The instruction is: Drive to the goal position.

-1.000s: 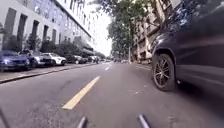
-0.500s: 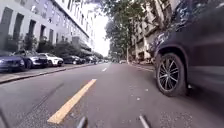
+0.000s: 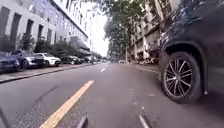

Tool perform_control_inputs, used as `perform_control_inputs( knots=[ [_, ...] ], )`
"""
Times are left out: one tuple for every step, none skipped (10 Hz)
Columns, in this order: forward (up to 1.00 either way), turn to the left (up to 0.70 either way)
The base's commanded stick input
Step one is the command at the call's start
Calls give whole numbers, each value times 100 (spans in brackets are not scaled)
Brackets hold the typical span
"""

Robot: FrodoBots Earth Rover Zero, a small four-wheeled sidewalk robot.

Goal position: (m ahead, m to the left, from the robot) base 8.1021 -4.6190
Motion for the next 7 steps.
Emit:
perform_control_inputs(
  knots=[
    [70,-14],
    [70,-14],
    [70,-14],
    [70,-14],
    [70,-14],
    [70,-8],
    [70,-1]
  ],
)
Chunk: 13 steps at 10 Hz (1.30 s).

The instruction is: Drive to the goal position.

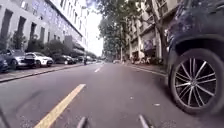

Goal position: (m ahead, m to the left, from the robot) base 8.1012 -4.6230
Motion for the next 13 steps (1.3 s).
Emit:
perform_control_inputs(
  knots=[
    [70,0],
    [70,0],
    [70,0],
    [70,0],
    [70,0],
    [70,0],
    [70,0],
    [70,0],
    [70,0],
    [70,0],
    [70,0],
    [70,0],
    [70,0]
  ],
)
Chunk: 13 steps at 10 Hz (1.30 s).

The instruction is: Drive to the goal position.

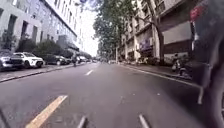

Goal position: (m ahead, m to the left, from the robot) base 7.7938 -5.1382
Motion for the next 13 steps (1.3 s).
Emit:
perform_control_inputs(
  knots=[
    [70,0],
    [70,-4],
    [70,-6],
    [70,-8],
    [70,-4],
    [70,0],
    [70,0],
    [70,0],
    [70,0],
    [70,0],
    [70,0],
    [70,0],
    [70,0]
  ],
)
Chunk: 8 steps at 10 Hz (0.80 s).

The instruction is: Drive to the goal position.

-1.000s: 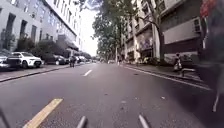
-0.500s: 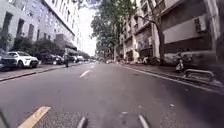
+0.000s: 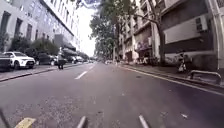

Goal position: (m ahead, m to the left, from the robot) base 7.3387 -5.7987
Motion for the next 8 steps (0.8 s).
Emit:
perform_control_inputs(
  knots=[
    [70,0],
    [70,0],
    [70,0],
    [70,0],
    [70,0],
    [70,0],
    [70,0],
    [70,0]
  ],
)
